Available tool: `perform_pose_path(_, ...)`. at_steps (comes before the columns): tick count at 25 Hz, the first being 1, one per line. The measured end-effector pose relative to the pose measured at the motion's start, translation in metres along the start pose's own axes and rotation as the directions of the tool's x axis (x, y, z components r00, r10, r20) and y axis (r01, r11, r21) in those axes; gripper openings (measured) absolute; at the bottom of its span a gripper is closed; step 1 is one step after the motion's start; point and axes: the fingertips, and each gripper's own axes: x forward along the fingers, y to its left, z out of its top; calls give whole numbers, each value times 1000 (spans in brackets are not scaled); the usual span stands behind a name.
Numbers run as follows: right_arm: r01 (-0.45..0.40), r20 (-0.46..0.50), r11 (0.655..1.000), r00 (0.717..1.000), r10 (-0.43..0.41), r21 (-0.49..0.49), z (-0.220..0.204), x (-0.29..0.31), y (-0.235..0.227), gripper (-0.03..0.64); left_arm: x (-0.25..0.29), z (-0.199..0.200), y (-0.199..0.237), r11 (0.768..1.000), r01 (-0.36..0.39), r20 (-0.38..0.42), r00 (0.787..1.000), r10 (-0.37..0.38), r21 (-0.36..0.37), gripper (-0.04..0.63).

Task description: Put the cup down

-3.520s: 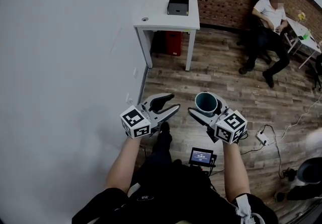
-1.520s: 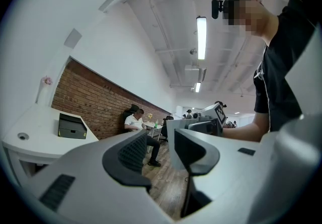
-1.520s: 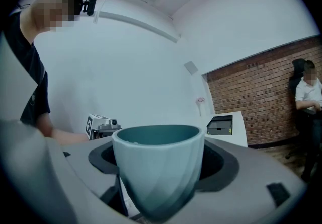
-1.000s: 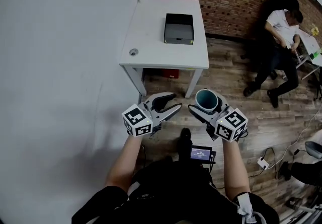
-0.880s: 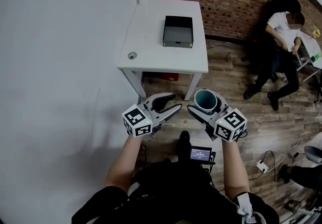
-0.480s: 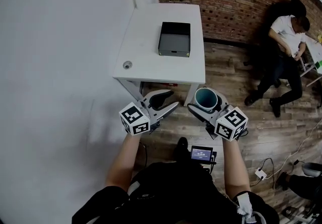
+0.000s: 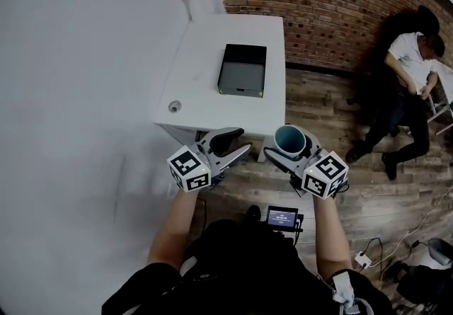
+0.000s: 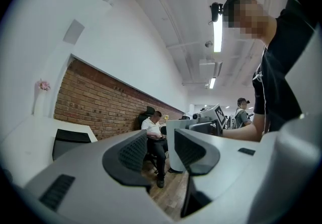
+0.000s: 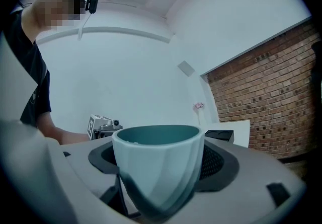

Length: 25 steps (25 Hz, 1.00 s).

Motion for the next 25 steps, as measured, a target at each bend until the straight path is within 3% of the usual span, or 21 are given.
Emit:
perform_pose_path(10,-6,5,1000,1000,6,8,9,19,-20,410,10,5,25,1000,-17,-13,1000,17,-5,176)
perform_pose_path(25,48,22,999,999,-48,2,24,48,-28,410,13,14,47,998,67,-12,998,-67,-11,176)
